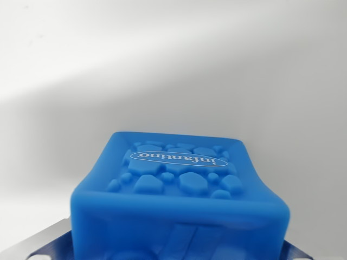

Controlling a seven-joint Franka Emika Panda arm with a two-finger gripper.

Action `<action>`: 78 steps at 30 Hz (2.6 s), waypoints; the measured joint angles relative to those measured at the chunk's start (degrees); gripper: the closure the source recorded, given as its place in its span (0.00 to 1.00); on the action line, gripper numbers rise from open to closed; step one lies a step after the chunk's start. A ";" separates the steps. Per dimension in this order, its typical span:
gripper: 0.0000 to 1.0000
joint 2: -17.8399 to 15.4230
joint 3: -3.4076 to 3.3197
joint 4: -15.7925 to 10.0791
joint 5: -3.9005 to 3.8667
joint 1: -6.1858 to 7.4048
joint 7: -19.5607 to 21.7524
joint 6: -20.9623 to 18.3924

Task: Stack cube

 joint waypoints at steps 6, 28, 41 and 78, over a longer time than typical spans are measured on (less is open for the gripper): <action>1.00 -0.62 0.00 -0.15 0.00 0.00 0.00 -0.35; 1.00 -8.84 -0.20 -2.05 -0.02 0.10 0.04 -6.33; 1.00 -11.06 -0.05 -2.95 -0.31 1.78 0.03 -7.72; 1.00 -16.65 1.34 -4.37 -1.42 7.12 -0.59 -11.88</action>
